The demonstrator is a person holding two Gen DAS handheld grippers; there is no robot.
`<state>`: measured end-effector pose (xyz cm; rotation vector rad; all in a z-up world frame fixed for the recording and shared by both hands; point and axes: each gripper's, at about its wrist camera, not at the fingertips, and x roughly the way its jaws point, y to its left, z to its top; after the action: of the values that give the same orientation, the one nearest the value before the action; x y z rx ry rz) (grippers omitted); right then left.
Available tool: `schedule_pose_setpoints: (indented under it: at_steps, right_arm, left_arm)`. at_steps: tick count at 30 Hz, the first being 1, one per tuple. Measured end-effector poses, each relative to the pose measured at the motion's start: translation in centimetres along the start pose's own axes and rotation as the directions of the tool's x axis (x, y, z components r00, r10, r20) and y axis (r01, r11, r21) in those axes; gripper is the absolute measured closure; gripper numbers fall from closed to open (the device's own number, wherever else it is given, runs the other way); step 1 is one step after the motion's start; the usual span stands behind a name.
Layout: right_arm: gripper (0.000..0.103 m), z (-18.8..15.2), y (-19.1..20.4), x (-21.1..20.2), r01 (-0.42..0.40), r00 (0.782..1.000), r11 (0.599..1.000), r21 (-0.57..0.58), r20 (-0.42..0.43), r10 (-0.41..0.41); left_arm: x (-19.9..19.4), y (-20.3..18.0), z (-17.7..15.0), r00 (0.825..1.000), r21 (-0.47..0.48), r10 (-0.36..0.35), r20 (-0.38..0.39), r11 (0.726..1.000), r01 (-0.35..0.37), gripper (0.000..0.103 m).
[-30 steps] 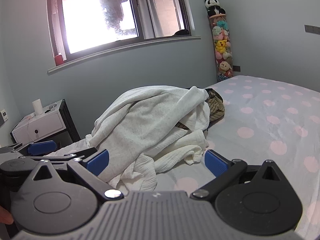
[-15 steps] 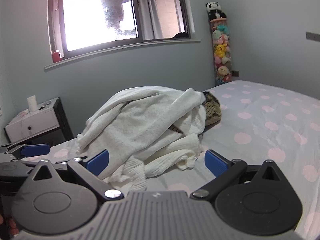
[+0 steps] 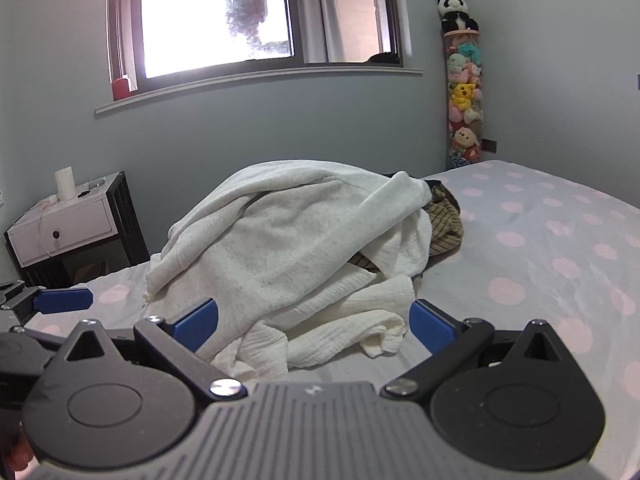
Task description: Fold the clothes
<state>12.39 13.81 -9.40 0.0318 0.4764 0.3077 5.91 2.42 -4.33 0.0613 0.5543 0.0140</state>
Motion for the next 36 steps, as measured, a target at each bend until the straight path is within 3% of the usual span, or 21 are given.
schedule_pose_setpoints:
  at_steps: [14,24,26,30,36]
  right_arm:
    - [0.001,2.2,-1.4,6.1,-0.024,1.000,1.000,-0.001,-0.020,0.024]
    - [0.001,4.8,-2.5,12.1,-0.001,0.998,1.000,0.016,-0.066,0.002]
    - [0.001,5.3,-2.4,13.5,-0.006,0.997,1.000,0.018,-0.071,0.008]
    - [0.001,5.7,-2.5,16.9,-0.005,0.994,0.999,0.052,-0.107,0.010]
    - [0.003,5.4,-3.8,21.8,0.029,0.985,0.988,0.155,-0.172,-0.002]
  left_arm:
    - [4.8,1.2,3.0,0.999,-0.009,0.045,-0.012,0.999,-0.045,0.003]
    - [9.6,5.0,4.9,1.000,-0.011,0.008,-0.026,1.000,-0.008,0.005]
    - [10.7,5.7,5.7,0.999,0.005,0.027,-0.025,1.000,-0.027,0.005]
    - [13.7,7.0,7.4,0.997,0.061,0.077,-0.018,0.995,-0.075,0.006]
    - [17.9,7.2,9.9,0.997,0.076,0.078,0.007,0.994,-0.078,0.007]
